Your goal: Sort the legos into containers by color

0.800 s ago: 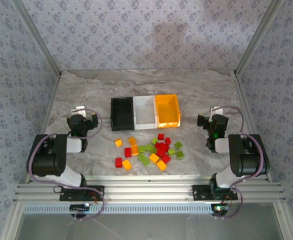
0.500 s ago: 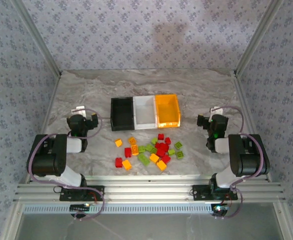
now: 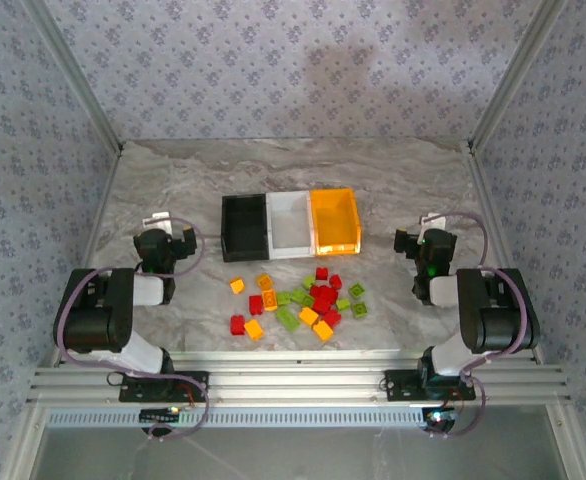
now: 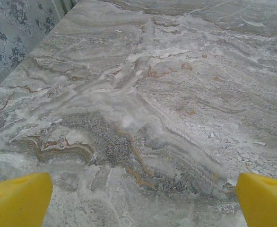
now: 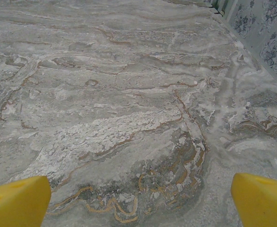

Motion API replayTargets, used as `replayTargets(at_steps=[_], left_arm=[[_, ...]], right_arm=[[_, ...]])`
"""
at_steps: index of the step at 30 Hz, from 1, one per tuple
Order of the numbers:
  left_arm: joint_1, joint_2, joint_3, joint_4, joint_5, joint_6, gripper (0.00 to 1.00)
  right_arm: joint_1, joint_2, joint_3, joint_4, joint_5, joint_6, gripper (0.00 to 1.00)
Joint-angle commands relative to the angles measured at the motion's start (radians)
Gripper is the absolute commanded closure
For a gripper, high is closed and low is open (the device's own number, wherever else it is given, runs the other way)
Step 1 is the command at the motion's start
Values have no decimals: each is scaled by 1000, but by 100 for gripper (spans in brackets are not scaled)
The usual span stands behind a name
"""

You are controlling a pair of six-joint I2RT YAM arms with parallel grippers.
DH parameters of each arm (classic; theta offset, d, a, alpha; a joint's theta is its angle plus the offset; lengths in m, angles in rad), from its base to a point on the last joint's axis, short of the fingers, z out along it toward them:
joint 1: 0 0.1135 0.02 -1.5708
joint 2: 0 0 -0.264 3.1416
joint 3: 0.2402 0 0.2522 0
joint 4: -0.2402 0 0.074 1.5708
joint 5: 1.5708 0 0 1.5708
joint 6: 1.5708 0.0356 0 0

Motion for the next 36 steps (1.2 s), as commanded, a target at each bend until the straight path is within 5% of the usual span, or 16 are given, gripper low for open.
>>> replayTargets(at_steps=[1,8,11,15,20,22,25,26,28,32,36], left_arm=[[5,-5,24,13,13,5,0],[-1,-26,38,-29,-16,-1,0],[-4,-106,123,-243,-97,-25,0],[-18,-227,134,-323,-150,-48,0],[-17,-423,144,-365,-145,-239,0],[-11,-475,183,-462,-156,-418,0],[15,-548,270,-843,-230,-846,0],[36,-562,267,-855,-194,-876,0],[59,-597,216,-776,-92,-883,0],[59,-702,142,-714,7,-945,0],[45,-739,208,-888,160,-885,0]], right_arm=[[-1,-5,17,22,-8,-6,0],[-10,-27,25,-10,4,10,0],[-11,-103,102,-206,56,28,0],[5,-195,222,-474,96,63,0],[104,-326,261,-616,364,128,0],[133,-355,285,-701,473,235,0],[85,-392,340,-971,367,598,0],[63,-400,360,-1061,326,752,0],[-8,-409,317,-955,109,730,0],[19,-441,281,-942,12,756,0],[140,-463,359,-1138,-1,672,0]])
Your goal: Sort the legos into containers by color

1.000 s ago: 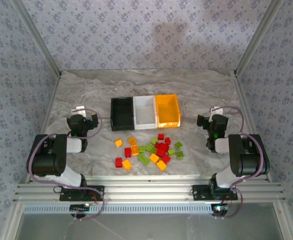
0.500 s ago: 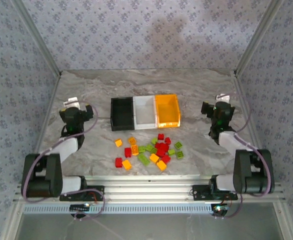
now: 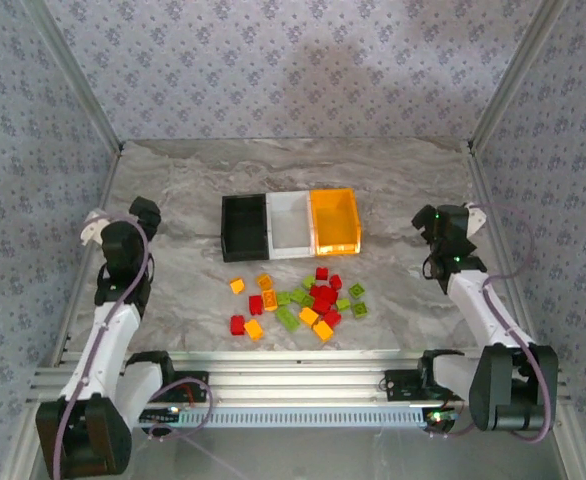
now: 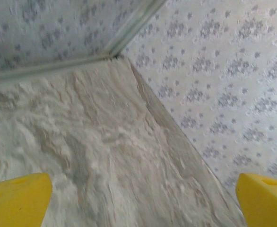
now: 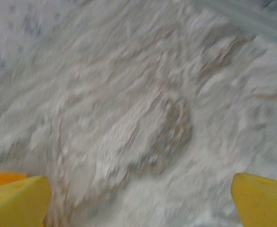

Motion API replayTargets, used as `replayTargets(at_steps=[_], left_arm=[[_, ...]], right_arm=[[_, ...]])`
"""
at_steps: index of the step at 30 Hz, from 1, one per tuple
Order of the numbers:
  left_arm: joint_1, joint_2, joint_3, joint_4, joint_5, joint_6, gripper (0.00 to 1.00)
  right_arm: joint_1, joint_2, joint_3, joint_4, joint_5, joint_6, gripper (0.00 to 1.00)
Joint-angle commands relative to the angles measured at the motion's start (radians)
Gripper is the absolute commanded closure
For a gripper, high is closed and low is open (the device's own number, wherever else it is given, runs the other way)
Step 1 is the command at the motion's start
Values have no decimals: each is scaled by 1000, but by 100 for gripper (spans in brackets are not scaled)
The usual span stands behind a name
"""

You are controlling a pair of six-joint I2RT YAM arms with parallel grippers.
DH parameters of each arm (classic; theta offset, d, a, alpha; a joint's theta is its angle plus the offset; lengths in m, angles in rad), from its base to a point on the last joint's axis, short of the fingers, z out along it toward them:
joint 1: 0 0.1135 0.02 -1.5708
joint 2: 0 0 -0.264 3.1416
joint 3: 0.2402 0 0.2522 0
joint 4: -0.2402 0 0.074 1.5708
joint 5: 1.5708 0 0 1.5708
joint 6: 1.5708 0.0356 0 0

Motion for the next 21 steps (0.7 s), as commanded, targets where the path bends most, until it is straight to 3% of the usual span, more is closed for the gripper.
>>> replayTargets(at_steps=[1,6,13,16,21], left_arm=[[-14,-27,83,-198,188,8,0],[-78,-81,75,-364,356,47,0],[-181,-193,18,-488,420,94,1],[-194,-208,1,-508,436,101,1],[-197,-217,-41,-495,460,81,1]], right_arm=[[100,-36,65,-199,-77,-10,0],[287,-38,18,-253,-167,-28,1],[556,95,84,-244,-154,-92,12],[604,198,157,-268,-117,-109,22],[610,259,201,-362,-21,13,26]])
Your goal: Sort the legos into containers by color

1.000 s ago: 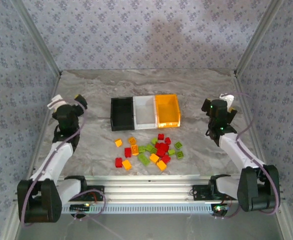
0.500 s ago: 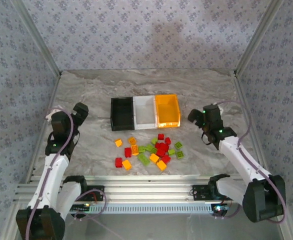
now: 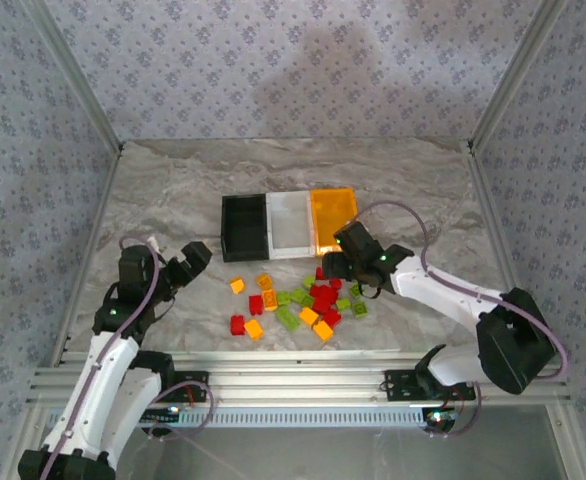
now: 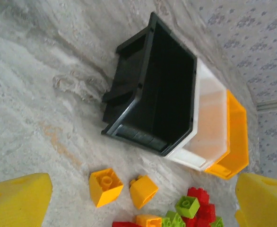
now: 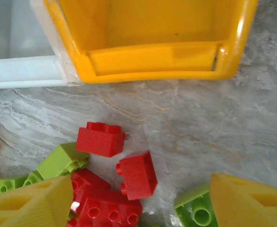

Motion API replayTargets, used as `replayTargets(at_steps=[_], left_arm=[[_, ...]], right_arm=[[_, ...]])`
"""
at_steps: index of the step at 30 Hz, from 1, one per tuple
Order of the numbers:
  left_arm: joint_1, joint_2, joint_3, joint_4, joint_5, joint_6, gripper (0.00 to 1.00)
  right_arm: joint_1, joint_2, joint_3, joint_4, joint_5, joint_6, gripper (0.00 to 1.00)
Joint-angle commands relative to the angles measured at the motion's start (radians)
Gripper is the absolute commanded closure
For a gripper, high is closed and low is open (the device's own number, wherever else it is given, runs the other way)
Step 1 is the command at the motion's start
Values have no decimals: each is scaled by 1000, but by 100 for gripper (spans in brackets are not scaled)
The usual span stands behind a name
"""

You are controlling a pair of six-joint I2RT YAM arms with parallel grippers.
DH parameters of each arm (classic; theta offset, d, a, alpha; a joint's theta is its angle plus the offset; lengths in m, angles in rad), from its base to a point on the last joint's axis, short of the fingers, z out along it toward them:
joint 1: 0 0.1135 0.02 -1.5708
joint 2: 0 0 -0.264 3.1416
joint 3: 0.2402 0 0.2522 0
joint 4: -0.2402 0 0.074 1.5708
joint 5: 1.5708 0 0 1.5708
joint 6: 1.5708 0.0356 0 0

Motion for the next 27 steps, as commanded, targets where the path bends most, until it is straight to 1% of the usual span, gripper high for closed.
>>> replayTargets(at_steps=[1,5,8,13,27], left_arm=[[-4,-7,-18,-31,37,9,0],[-4,2,-29,-44,35,19,1],[-4,7,-37,-40,32,17,1],[-4,14,-46,-25,33,12,1],[-4,39,-60,-1,35,1,1]], right_arm=[[1,1,20,-119,95,91,29],[-14,-21,-31,-164,99,137,35],[-32,-9,-63,-169,68,164,34],[-31,16,-106,-106,56,202,34],[-31,73,-142,-46,19,211,34]])
